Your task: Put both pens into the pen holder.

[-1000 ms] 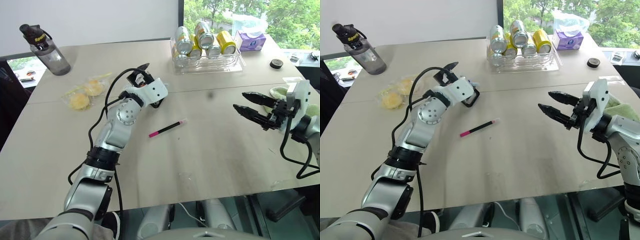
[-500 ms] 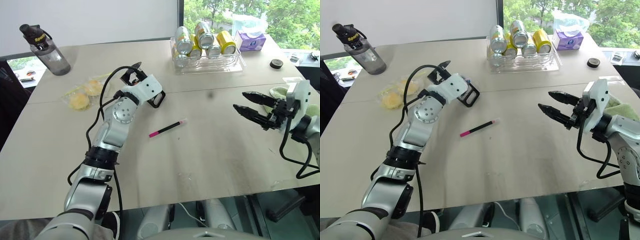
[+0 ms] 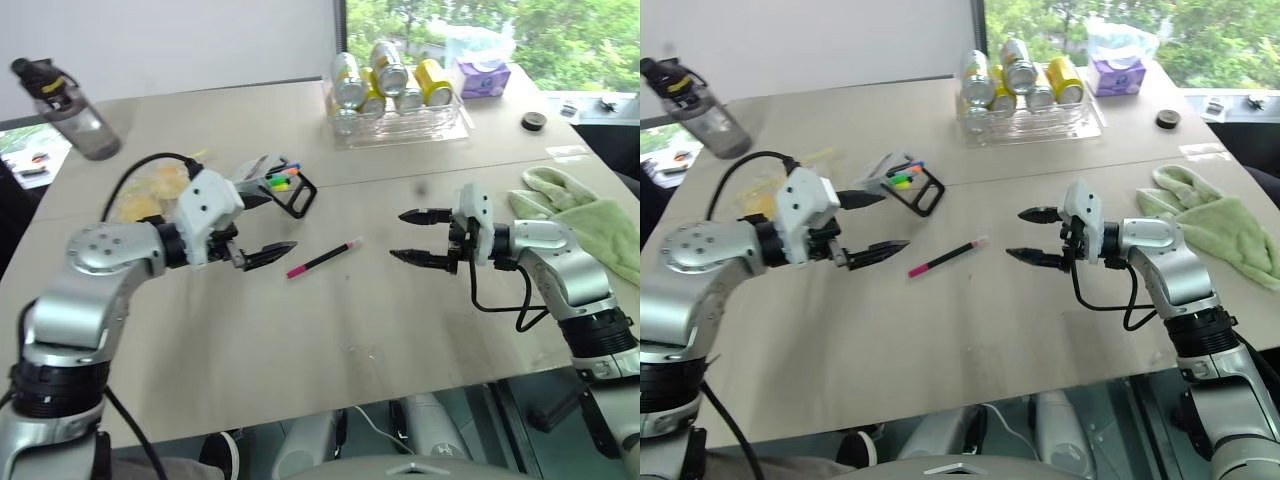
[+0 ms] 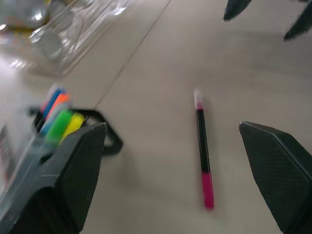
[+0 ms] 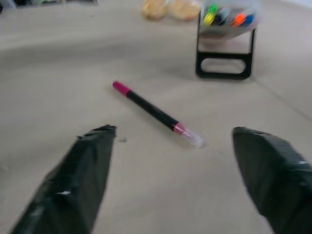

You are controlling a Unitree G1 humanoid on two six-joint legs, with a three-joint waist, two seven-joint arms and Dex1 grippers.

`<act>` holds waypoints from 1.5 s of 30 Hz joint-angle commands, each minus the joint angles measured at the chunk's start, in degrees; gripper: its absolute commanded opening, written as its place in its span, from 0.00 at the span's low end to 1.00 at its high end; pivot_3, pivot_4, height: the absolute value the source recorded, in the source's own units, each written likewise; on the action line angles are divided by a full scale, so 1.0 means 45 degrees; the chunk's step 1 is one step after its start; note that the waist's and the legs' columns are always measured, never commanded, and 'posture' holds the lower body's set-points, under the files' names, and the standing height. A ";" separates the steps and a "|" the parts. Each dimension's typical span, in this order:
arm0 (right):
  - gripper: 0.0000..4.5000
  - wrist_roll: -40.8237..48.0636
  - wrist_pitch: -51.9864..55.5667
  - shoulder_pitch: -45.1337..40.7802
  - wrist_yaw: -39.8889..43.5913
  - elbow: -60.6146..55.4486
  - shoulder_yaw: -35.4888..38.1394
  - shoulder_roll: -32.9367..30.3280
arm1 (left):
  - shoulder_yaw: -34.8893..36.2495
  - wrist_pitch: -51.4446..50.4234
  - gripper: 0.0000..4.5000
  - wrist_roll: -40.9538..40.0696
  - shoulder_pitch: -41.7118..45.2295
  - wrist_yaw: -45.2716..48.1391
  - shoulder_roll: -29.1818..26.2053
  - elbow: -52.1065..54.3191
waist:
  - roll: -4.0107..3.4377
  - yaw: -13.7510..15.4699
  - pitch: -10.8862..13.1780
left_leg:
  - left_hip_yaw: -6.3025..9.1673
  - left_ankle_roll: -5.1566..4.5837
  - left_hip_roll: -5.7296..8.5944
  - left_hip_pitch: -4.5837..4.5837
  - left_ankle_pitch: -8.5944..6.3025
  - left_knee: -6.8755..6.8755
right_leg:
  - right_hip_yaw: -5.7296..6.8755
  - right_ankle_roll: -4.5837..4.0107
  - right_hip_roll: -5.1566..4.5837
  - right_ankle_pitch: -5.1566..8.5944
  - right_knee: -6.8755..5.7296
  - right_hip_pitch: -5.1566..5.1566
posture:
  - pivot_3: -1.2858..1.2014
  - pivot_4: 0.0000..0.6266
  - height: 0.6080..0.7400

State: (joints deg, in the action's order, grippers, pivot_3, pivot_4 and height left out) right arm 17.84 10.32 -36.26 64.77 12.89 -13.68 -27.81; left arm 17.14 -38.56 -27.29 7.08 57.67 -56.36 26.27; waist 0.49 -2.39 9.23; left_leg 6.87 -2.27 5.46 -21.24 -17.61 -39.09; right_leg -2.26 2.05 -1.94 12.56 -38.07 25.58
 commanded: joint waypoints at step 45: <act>0.01 -0.0812 0.0840 0.1336 0.0447 -0.0811 0.2068 0.0246 | 0.1114 -0.1975 1.00 -0.5656 -0.0387 -0.3841 0.5570 0.0905 | -0.0032 0.0323 0.0002 | 0.0130 0.0119 -0.0027 0.0028 0.0072 0.0086 | 0.0134 -0.0109 0.0012 -0.0066 0.0048 -0.0038 | 0.52 0.24 1.00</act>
State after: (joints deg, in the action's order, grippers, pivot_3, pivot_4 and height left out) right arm 10.94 11.30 -30.53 67.92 15.74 -6.85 -26.28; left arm 22.36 -47.48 -49.42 4.36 42.38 -32.40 29.32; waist 0.35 -0.94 9.24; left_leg 7.45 -1.73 5.32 -21.12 -17.28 -38.72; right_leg -1.66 1.56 -1.89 12.26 -37.87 25.40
